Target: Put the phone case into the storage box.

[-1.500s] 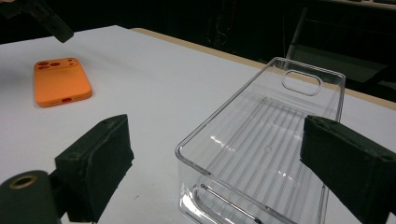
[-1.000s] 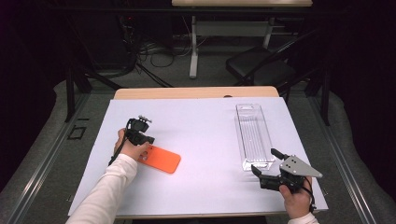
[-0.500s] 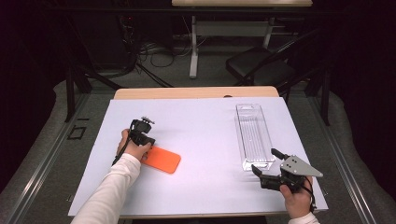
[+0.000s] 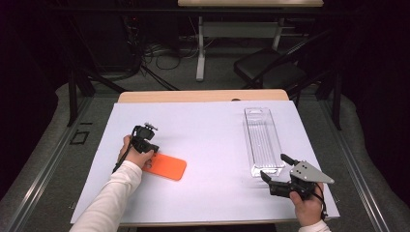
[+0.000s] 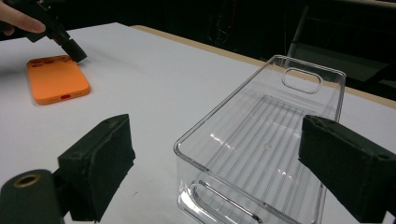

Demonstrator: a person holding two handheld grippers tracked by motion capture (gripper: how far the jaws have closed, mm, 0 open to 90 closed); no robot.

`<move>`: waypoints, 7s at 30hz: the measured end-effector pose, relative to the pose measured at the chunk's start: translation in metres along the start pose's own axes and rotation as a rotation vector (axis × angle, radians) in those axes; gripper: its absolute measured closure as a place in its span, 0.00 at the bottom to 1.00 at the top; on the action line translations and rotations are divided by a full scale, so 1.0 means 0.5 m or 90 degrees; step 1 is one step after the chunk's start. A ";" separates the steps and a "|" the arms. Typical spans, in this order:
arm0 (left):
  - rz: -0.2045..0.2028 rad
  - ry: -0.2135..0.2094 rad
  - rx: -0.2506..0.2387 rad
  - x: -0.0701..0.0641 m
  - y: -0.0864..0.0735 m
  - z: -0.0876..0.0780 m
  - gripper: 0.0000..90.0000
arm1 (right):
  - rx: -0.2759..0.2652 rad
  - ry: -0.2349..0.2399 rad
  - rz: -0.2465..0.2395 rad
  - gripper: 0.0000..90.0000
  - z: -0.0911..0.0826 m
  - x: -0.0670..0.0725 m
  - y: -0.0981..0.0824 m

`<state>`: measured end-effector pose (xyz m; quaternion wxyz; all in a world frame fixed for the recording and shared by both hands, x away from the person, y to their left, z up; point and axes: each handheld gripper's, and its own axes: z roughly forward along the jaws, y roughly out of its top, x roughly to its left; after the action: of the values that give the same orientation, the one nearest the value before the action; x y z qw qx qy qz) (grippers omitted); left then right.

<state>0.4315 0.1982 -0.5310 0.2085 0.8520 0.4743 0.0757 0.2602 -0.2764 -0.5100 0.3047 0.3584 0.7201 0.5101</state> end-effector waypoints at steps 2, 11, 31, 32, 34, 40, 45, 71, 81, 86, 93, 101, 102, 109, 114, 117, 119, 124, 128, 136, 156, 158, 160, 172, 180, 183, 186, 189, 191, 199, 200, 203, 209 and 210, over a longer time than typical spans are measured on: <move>-0.003 -0.006 0.000 0.002 -0.006 -0.003 1.00 | -0.001 0.001 0.000 0.11 0.001 0.000 0.000; 0.012 -0.014 0.010 -0.001 -0.027 -0.014 1.00 | 0.004 0.002 -0.001 0.11 0.003 0.003 0.001; 0.036 -0.065 0.023 -0.039 -0.085 -0.039 1.00 | 0.003 0.003 0.002 0.11 0.004 0.004 0.001; 0.040 -0.067 0.024 -0.042 -0.088 -0.040 1.00 | 0.003 0.002 0.002 0.11 0.004 0.004 0.001; 0.049 -0.074 0.028 -0.051 -0.095 -0.044 1.00 | 0.003 0.003 0.003 0.11 0.003 0.004 0.001; 0.064 -0.087 0.025 -0.071 -0.105 -0.054 1.00 | 0.003 0.003 0.003 0.12 0.004 0.004 0.001; 0.070 -0.092 0.021 -0.080 -0.108 -0.059 1.00 | 0.003 0.004 0.004 0.12 0.004 0.004 0.001; 0.171 -0.114 0.004 -0.127 -0.085 -0.092 0.58 | 0.006 0.005 0.002 0.12 0.002 0.003 0.001; 0.199 -0.148 0.022 -0.131 -0.082 -0.089 0.32 | 0.009 0.004 0.001 0.12 0.003 0.003 0.001; 0.208 -0.143 0.028 -0.133 -0.080 -0.090 0.27 | 0.008 0.005 0.001 0.12 0.003 0.004 0.001; 0.226 -0.166 0.043 -0.140 -0.081 -0.093 0.20 | 0.010 0.004 0.000 0.12 0.003 0.003 0.001; 0.246 -0.188 0.045 -0.146 -0.080 -0.097 0.07 | 0.009 0.005 0.000 0.12 0.004 0.003 0.001; 0.245 -0.190 0.048 -0.147 -0.080 -0.097 0.06 | 0.010 0.005 0.000 0.12 0.003 0.004 0.001; 0.331 -0.120 0.101 -0.164 -0.082 -0.086 0.00 | 0.011 0.004 0.000 0.12 0.004 0.004 0.001; 0.347 -0.106 0.118 -0.170 -0.083 -0.080 0.00 | 0.011 0.004 0.000 0.12 0.004 0.004 0.001; 0.343 -0.115 0.121 -0.172 -0.083 -0.077 0.00 | 0.009 0.005 0.000 0.12 0.003 0.004 0.001; 0.340 -0.142 0.127 -0.169 -0.084 -0.076 0.00 | 0.010 0.006 0.000 0.12 0.003 0.004 0.001; 0.338 -0.149 0.139 -0.168 -0.086 -0.065 0.00 | 0.009 0.006 0.000 0.12 0.003 0.004 0.001; 0.344 -0.148 0.158 -0.170 -0.087 -0.051 0.00 | 0.010 0.006 0.000 0.12 0.003 0.004 0.001; 0.363 -0.130 0.183 -0.177 -0.084 -0.031 0.00 | 0.010 0.007 0.000 0.12 0.003 0.004 0.001; 0.398 -0.102 0.192 -0.194 -0.079 -0.007 0.04 | 0.010 0.008 -0.001 0.12 0.003 0.003 0.000; 0.399 -0.104 0.193 -0.192 -0.078 -0.008 0.05 | 0.010 0.008 0.001 0.12 0.003 0.003 0.000; 0.399 -0.103 0.190 -0.192 -0.079 -0.008 0.06 | 0.010 0.008 0.000 0.12 0.003 0.003 0.000; 0.415 -0.116 0.176 -0.183 -0.080 -0.014 0.14 | 0.010 0.008 0.000 0.13 0.004 0.004 0.000; 0.419 -0.120 0.173 -0.181 -0.080 -0.014 0.14 | 0.009 0.008 0.000 0.13 0.004 0.003 0.000; 0.420 -0.121 0.171 -0.180 -0.080 -0.014 0.14 | 0.009 0.009 0.000 0.13 0.005 0.003 -0.001; 0.422 -0.123 0.171 -0.179 -0.080 -0.015 0.15 | 0.010 0.010 0.001 0.13 0.005 0.003 -0.001; 0.421 -0.125 0.174 -0.179 -0.079 -0.015 0.15 | 0.010 0.010 0.001 0.13 0.005 0.003 -0.001; 0.421 -0.123 0.173 -0.180 -0.080 -0.015 0.15 | 0.011 0.009 0.001 0.13 0.005 0.003 -0.001; 0.426 -0.122 0.172 -0.179 -0.080 -0.015 0.15 | 0.011 0.010 0.003 0.14 0.006 0.003 -0.002; 0.426 -0.123 0.171 -0.179 -0.080 -0.015 0.15 | 0.010 0.009 0.002 0.14 0.006 0.004 -0.002; 0.428 -0.123 0.170 -0.179 -0.080 -0.015 0.16 | 0.010 0.009 0.002 0.14 0.006 0.004 -0.002; 0.428 -0.124 0.170 -0.179 -0.080 -0.016 0.16 | 0.010 0.008 0.002 0.14 0.006 0.003 -0.002; 0.427 -0.124 0.170 -0.179 -0.080 -0.016 0.16 | 0.010 0.008 0.002 0.14 0.006 0.003 -0.002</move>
<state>0.3496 0.1440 -0.5347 0.1033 0.9829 0.1522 -0.0041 0.2616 -0.2736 -0.5118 0.2965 0.3587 0.7255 0.5070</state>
